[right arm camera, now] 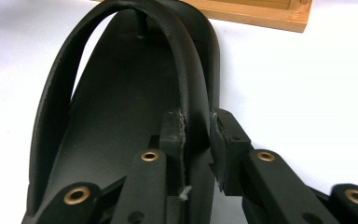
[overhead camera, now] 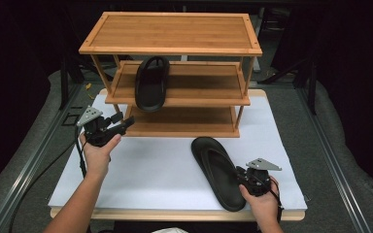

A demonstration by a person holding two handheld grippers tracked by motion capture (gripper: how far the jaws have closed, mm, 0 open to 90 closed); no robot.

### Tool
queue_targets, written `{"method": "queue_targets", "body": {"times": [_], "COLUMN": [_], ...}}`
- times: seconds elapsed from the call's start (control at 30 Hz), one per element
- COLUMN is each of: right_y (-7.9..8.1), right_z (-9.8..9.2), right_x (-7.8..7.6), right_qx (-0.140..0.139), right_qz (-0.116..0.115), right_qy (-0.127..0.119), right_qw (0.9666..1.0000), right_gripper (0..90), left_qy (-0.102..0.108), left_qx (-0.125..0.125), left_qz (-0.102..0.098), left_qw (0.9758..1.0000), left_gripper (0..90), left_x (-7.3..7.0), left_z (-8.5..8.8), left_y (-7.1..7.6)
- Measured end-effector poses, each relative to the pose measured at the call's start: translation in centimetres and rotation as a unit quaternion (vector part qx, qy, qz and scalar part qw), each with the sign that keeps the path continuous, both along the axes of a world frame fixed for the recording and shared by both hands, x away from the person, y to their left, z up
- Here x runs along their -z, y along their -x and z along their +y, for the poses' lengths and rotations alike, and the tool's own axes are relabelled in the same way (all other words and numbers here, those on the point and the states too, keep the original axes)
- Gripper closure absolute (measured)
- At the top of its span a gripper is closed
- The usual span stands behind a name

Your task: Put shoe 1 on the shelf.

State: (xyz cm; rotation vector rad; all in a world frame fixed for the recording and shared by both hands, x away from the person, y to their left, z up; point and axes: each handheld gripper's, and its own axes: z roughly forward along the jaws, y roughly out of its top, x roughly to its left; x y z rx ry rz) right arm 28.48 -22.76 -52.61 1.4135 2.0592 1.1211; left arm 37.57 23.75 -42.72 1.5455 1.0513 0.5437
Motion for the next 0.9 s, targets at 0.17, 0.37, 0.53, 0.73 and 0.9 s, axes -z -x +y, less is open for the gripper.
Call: {"method": "queue_targets", "body": {"times": [0.17,0.37,0.53,0.73,0.9], "right_y": [-0.1,-0.2,-0.3,-0.1,0.3], "right_z": [0.2,-0.2,-0.5,-0.6,-0.6], "right_x": [-0.1,-0.3,-0.3,-0.6,-1.3], "right_qx": [-0.004,0.011,0.015,0.010,0.008], "right_qz": [-0.004,-0.004,-0.004,-0.010,-0.024], "right_qy": [0.010,0.029,0.016,0.007,-0.008], "right_qw": [0.9999,0.9995,0.9998,0.9999,0.9996], "right_gripper": [78.1,83.0,83.8,83.9,83.9], "left_qy": [0.009,-0.006,-0.005,0.001,-0.008], "left_qx": [-0.001,0.001,0.004,-0.001,-0.009], "left_qz": [-0.001,0.000,0.002,0.000,-0.006], "left_qw": [1.0000,1.0000,1.0000,1.0000,0.9999], "left_gripper": [45.2,44.5,44.5,44.5,44.5], "left_x": [-0.1,0.0,0.1,0.0,-0.1], "left_z": [0.4,0.0,0.0,0.4,0.4], "left_y": [0.0,0.0,0.0,0.1,0.2]}}
